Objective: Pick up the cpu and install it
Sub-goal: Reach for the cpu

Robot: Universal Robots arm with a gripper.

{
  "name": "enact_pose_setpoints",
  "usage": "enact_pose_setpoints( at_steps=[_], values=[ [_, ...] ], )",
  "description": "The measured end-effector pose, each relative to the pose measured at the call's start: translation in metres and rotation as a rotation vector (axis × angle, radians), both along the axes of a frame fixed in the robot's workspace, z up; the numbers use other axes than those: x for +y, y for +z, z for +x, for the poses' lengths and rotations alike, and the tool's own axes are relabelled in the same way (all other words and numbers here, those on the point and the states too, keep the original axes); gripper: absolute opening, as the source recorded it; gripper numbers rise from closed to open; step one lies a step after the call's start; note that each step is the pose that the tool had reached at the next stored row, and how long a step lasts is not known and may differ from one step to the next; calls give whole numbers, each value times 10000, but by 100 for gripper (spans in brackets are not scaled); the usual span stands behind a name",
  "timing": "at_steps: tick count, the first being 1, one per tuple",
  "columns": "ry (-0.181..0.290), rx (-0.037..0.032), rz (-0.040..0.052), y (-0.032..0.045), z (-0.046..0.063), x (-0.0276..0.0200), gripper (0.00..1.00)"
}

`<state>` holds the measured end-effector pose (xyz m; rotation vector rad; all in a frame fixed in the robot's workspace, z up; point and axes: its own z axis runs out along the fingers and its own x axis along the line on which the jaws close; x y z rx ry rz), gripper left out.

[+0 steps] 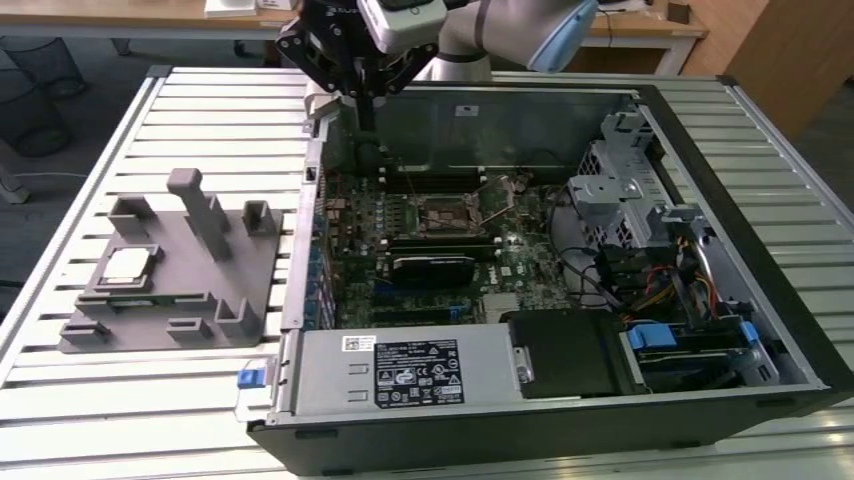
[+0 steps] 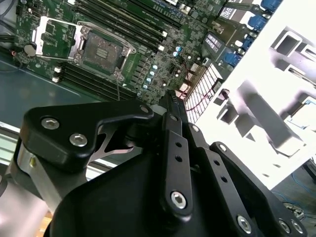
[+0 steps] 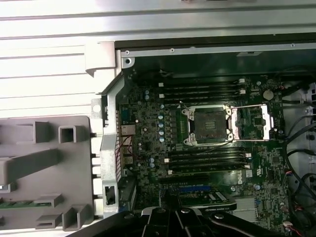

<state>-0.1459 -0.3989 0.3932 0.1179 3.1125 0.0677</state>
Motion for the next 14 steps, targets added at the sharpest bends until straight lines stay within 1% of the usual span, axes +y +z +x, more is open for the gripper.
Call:
enact_pose_setpoints(
  at_steps=[8, 9, 14],
  values=[
    [-1, 1, 0, 0, -57, 0, 11],
    [-1, 1, -1, 0, -95, 0, 11],
    [0, 0, -1, -1, -162, 0, 11]
  ],
)
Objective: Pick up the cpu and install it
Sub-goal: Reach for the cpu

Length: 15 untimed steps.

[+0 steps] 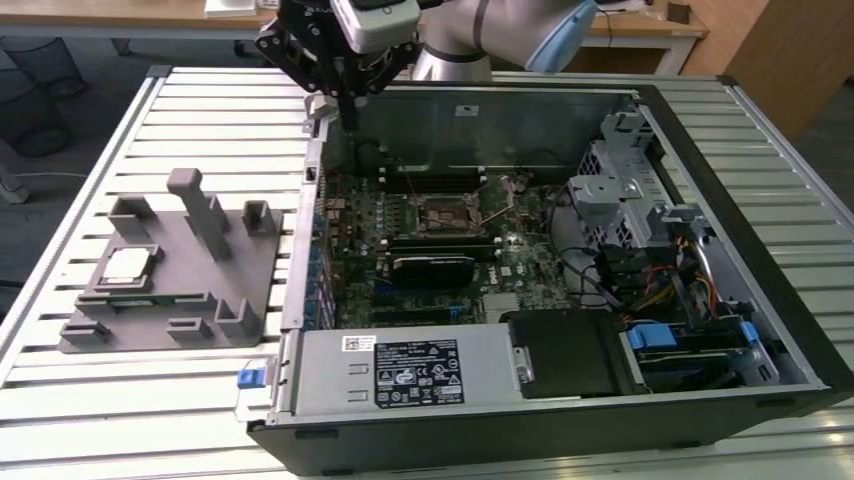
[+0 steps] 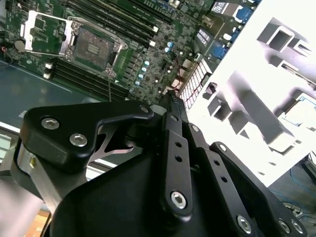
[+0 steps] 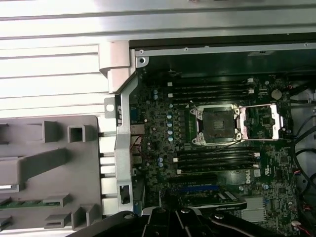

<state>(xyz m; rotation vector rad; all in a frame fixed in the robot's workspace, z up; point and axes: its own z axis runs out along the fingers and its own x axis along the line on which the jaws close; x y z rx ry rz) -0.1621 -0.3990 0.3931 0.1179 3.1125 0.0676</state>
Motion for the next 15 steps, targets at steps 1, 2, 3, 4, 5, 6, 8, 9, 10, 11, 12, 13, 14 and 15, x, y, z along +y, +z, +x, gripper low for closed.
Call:
enact_pose_setpoints(
  at_steps=[1, 2, 3, 4, 5, 6, 8, 9, 10, 11, 12, 13, 14, 15],
  values=[
    [0, 0, 0, 0, -13, 0, 11],
    [-1, 1, 0, 0, -27, 0, 11],
    [-1, 0, 0, -1, -39, 0, 11],
    [-1, 1, 0, -1, -51, 0, 11],
    [-1, 0, 0, -1, -64, 0, 11],
    [-1, 0, 0, -1, -75, 0, 11],
    [0, 0, 0, -1, -100, 0, 11],
    [-1, 1, 0, -1, -113, 0, 11],
    [0, 1, -1, -1, -125, 0, 11],
    [0, 1, 0, -1, -137, 0, 11],
    [0, 0, 0, -1, -146, 0, 11],
    [0, 0, -1, -1, -154, 0, 11],
    [-1, 0, 0, -1, -163, 0, 11],
    [0, 0, 0, -1, -172, 0, 11]
  ],
)
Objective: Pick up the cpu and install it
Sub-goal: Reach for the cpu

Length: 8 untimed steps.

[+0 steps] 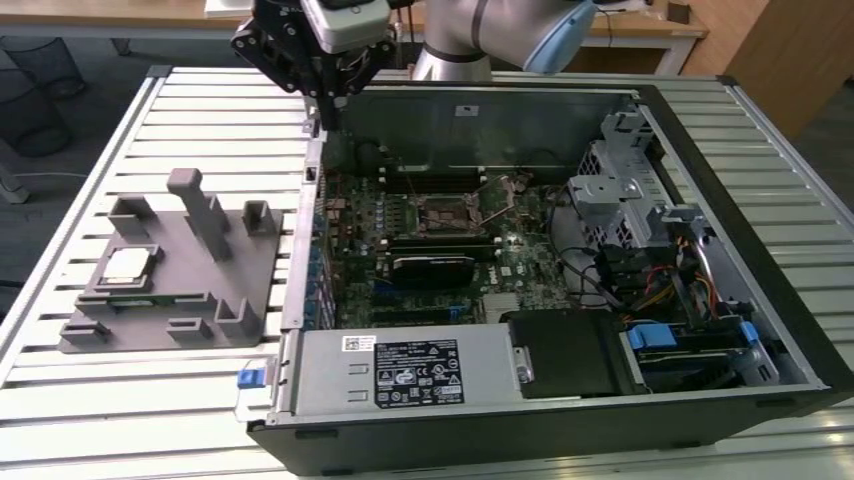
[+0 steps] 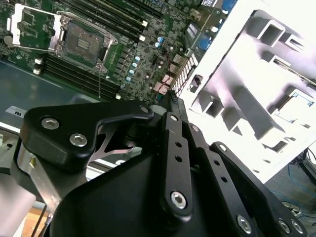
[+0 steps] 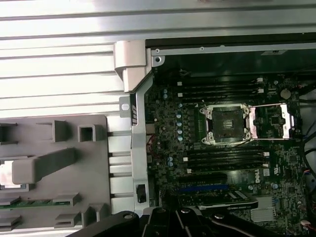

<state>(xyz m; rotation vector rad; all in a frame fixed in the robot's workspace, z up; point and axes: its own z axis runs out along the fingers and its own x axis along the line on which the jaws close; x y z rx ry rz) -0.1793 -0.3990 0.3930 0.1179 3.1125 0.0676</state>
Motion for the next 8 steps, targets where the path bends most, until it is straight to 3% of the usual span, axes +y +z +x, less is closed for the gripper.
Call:
enact_pose_setpoints(
  at_steps=[8],
  values=[
    [-1, 0, 0, 0, -96, 0, 11]
  ],
)
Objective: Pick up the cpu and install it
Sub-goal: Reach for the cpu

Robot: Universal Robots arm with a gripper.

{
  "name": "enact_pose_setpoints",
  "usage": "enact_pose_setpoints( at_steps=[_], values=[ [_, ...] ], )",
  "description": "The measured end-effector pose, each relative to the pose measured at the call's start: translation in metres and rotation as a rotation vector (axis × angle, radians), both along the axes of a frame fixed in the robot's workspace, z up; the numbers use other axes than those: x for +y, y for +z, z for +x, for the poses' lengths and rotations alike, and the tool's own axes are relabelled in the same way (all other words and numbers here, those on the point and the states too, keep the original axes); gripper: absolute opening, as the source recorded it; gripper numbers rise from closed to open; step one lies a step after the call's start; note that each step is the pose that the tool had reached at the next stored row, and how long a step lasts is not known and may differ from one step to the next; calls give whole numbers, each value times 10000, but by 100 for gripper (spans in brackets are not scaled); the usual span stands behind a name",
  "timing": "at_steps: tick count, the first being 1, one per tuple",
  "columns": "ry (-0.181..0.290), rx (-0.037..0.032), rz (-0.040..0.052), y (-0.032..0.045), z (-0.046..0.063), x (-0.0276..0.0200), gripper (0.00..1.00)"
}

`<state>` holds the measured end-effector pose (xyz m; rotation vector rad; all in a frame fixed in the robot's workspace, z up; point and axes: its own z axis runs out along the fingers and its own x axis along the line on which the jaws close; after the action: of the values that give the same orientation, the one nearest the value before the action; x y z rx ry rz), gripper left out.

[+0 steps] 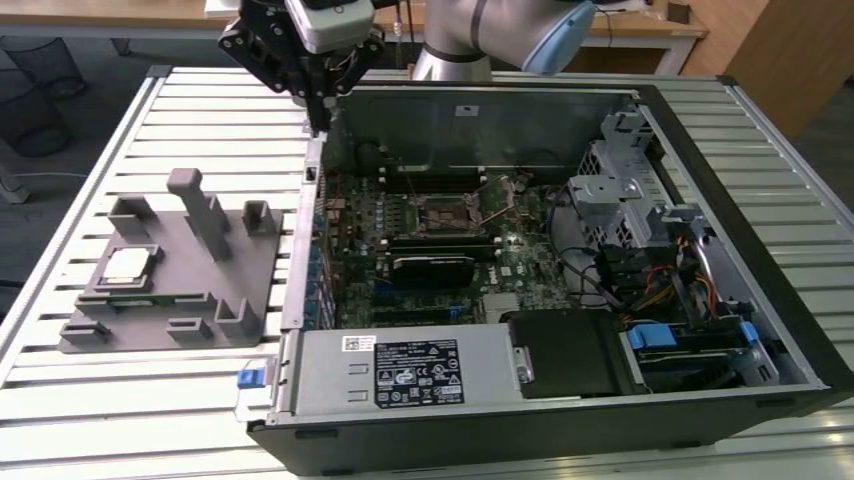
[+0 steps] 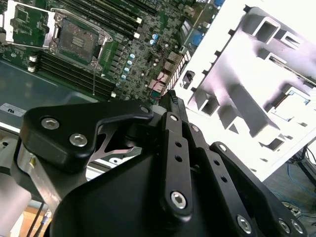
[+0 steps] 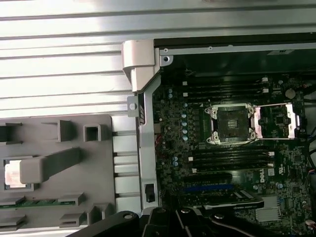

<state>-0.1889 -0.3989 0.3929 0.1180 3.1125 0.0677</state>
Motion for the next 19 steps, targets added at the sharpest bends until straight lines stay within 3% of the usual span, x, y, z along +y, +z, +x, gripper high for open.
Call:
enact_pose_setpoints(
  at_steps=[19],
  values=[
    [1, 1, -1, -1, -206, 0, 11]
  ],
)
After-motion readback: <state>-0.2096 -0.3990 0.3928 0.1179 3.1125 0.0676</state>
